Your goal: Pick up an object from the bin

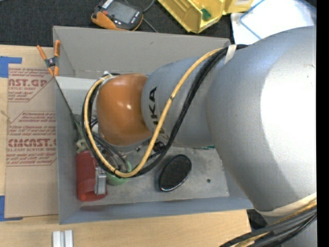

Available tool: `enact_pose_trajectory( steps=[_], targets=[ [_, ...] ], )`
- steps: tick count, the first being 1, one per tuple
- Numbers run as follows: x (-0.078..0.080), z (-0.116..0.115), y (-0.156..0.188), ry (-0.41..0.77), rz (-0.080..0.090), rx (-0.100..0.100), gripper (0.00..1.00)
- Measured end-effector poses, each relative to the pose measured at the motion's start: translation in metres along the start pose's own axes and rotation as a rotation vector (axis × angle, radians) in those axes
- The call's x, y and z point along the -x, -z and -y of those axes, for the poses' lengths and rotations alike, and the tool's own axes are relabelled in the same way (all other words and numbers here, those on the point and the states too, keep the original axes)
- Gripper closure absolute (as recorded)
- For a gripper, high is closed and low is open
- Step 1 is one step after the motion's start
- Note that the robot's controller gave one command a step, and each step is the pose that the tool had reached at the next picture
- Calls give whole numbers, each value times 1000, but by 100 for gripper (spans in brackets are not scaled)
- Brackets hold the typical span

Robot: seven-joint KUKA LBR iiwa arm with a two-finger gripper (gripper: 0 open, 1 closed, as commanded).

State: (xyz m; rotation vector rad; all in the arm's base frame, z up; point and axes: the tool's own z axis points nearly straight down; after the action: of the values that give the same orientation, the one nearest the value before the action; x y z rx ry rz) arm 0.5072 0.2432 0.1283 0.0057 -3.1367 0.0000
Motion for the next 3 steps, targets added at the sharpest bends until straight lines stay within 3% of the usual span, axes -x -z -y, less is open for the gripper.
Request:
enact_pose_trajectory(
  steps=[1, 2, 3],
  targets=[
    [2, 1, 5, -3, 6, 2, 0],
    [17, 105, -60, 224, 4, 1, 0],
    [50, 84, -16, 322, 14, 6, 0]
  ],
)
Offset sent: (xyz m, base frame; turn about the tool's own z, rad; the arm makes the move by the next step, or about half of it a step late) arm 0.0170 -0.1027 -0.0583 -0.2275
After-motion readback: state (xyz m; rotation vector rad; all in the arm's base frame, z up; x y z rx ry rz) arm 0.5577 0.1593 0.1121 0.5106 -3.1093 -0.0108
